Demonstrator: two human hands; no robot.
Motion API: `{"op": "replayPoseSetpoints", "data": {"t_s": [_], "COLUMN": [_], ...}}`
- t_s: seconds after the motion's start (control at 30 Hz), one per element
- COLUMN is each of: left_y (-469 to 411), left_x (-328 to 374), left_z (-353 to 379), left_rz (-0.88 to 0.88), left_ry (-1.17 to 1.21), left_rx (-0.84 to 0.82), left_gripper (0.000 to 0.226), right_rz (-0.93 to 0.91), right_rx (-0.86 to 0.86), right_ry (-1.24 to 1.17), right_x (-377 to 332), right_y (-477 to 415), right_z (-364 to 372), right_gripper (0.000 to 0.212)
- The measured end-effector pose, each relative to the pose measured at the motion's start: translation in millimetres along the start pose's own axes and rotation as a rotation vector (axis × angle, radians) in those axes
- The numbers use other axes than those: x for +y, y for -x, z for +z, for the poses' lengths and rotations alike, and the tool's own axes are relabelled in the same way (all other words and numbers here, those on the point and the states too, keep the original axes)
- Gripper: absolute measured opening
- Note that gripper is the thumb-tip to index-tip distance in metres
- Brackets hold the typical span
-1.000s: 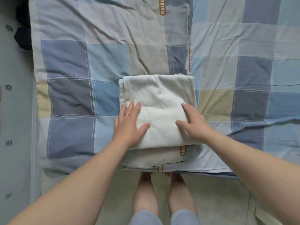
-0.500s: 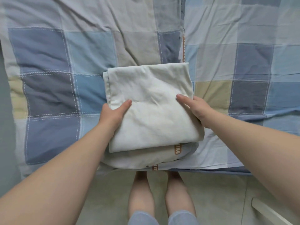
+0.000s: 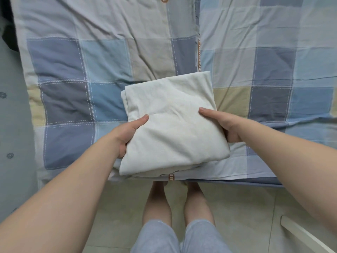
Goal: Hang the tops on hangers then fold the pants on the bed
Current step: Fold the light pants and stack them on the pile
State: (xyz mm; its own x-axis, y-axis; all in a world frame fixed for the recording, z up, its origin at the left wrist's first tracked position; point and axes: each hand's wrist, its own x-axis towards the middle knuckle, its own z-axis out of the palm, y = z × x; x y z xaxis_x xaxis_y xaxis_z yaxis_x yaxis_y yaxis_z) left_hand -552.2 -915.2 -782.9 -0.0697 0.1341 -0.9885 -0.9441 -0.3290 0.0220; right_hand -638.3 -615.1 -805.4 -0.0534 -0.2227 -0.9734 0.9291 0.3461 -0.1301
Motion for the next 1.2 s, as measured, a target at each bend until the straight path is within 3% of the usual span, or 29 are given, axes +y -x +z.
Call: {"op": "replayPoseSetpoints", "data": {"t_s": [0.2,0.43,0.53,0.63,0.77,0.9,1.03,1.13,1.2], "left_y": [33,82,114,153,204,242,271,288,297], "left_x": [-20,-40,-43,-43,-48,-61,-79,-101,-118], "left_z": [4,12,13,11,16,31,64,101,128], "left_rz": [-0.137,-0.196,-0.187,-0.169,-0.136,-0.056,0.140,0.337,0.439], "left_ry": [0.040,-0.028,-0.126,-0.257,-0.401,-0.523,-0.685,-0.810,-0.866], "left_rx": [-0.144,-0.254,-0.268,-0.278,-0.310,-0.335,-0.354,-0.382,-0.423], "left_gripper": [0.053,0.063,0.063,0.062,0.056,0.052,0.058,0.055,0.045], "right_rz": [-0.024,-0.120,-0.154,-0.193,-0.317,-0.435,-0.534,-0.576,-0.616], "right_rx": [-0.085,-0.044,-0.031,-0.059,-0.065,-0.004,0.125,0.331,0.513], "right_ry": [0.046,-0.009,-0.141,-0.357,-0.558,-0.795,-0.910,-0.976,-1.011], "right_x": [3,38,62,85,122,170,223,265,293], "right_y": [40,97,133,179,242,293,335,365,384], "right_z": [14,30,43,63,94,124,137,138,137], "right_gripper": [0.059,0.066,0.066,0.046,0.040,0.032,0.036,0.050,0.047]}}
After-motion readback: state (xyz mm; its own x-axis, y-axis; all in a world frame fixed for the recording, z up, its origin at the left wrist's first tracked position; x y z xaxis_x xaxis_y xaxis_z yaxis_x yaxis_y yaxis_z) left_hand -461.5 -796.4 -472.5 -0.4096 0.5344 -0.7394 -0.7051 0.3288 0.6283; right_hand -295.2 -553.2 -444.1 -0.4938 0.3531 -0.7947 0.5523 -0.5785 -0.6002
